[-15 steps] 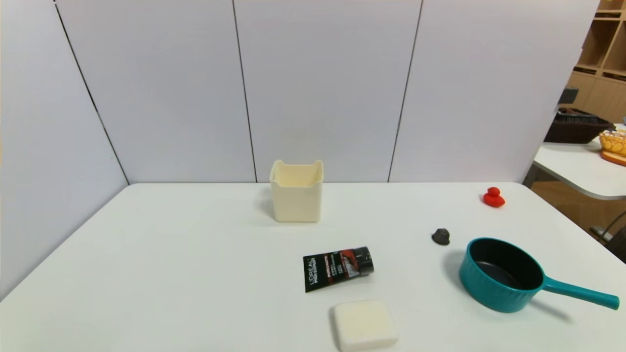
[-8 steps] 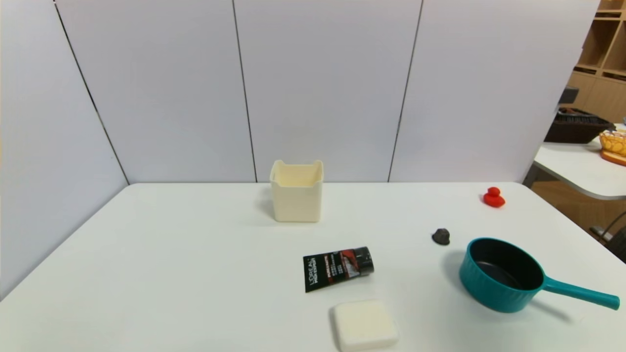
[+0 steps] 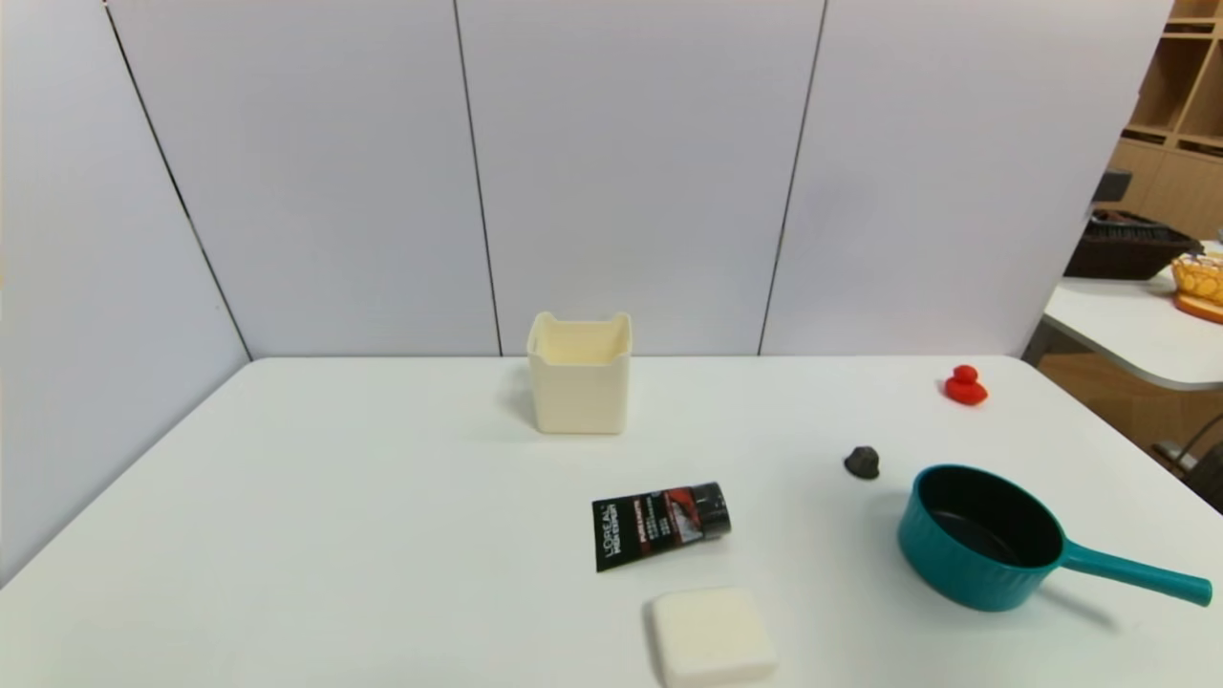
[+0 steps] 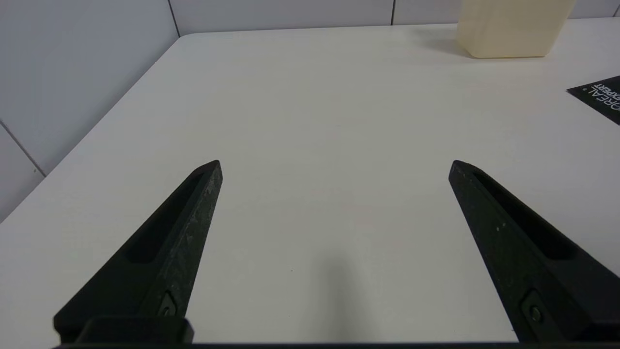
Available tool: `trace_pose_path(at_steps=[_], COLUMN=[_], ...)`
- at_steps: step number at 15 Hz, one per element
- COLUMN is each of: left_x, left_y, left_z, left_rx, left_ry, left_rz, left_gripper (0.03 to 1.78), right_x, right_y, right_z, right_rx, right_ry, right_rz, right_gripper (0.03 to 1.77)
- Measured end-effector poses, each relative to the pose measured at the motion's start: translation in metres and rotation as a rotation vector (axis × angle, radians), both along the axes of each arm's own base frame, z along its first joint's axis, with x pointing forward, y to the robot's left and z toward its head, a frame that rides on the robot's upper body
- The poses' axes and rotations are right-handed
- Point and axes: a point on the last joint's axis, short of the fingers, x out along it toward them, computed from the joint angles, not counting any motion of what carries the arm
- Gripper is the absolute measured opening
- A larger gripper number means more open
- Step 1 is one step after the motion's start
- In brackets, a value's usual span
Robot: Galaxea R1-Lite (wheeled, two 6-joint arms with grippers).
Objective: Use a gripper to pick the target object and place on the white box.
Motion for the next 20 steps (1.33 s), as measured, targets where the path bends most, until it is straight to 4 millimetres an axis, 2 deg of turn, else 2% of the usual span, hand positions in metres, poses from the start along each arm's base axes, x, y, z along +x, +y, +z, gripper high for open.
trace_pose_path(at_steps=[2,4,9,13,17,20], left_x=[0.0,0.0,0.0,0.0,0.0,0.0], left_y=[0.0,0.0,0.0,0.0,0.0,0.0], left_z=[0.0,0.0,0.0,0.0,0.0,0.0], left_rx=[0.0,0.0,0.0,0.0,0.0,0.0], left_ry=[0.0,0.0,0.0,0.0,0.0,0.0], left_rz=[0.0,0.0,0.0,0.0,0.0,0.0], left_gripper=[1.69,1.69,1.69,1.69,1.69,1.69], right_x=[0.006,0.005,0.006,0.004,0.002,0.015], right_y=[-0.01,-0.017,-0.02,-0.018,-0.006,0.001], right_z=[-0.018,-0.027,-0.042,-0.072,-0.104,-0.123], right_rx=[-0.021,-0.006,0.05,0.09,0.123,0.089], right_ry=[0.233,0.367,0.448,0.606,0.777,0.735], right_rz=[0.037,0.092,0.19,0.271,0.345,0.39], right_gripper=[1.7,1.7,1.7,1.7,1.7,1.7])
